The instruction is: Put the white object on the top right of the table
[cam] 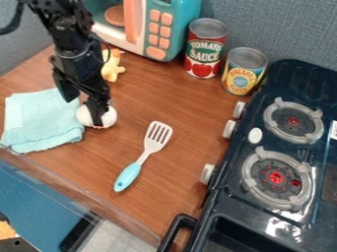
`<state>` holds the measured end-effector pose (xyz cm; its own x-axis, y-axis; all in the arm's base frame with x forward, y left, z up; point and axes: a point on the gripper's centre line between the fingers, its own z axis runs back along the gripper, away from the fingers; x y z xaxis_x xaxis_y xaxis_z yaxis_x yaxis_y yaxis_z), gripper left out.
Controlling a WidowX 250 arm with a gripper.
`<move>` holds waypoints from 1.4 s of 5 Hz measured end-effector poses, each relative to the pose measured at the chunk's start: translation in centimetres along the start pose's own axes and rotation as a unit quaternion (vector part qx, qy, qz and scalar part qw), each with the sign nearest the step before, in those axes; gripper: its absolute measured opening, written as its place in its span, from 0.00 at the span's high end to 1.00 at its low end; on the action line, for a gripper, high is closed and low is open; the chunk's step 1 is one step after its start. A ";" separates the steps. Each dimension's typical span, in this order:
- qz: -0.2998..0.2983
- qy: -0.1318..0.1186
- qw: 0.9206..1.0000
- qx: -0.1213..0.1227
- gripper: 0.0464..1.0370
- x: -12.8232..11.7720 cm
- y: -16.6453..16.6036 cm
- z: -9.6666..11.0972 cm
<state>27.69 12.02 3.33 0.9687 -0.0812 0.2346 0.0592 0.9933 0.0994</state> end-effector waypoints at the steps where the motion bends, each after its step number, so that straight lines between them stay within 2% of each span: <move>1: -0.036 -0.001 0.999 -0.013 0.08 1.0 -0.2 -0.9; 2: -0.055 -0.001 0.998 -0.017 0.35 1.4 -0.9 -1.5; 3: -0.054 -0.004 0.998 -0.012 0.47 1.6 -1.0 -1.5; 5: -0.043 -0.002 0.999 -0.012 0.47 1.9 -1.2 -1.4; 6: -0.051 -0.014 0.998 -0.016 0.49 3.5 -3.3 0.3; 7: -0.054 -0.041 0.998 -0.002 0.53 7.4 -4.7 2.5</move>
<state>33.95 6.58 7.03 0.9339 -0.1934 0.3009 0.1628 0.9789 0.1239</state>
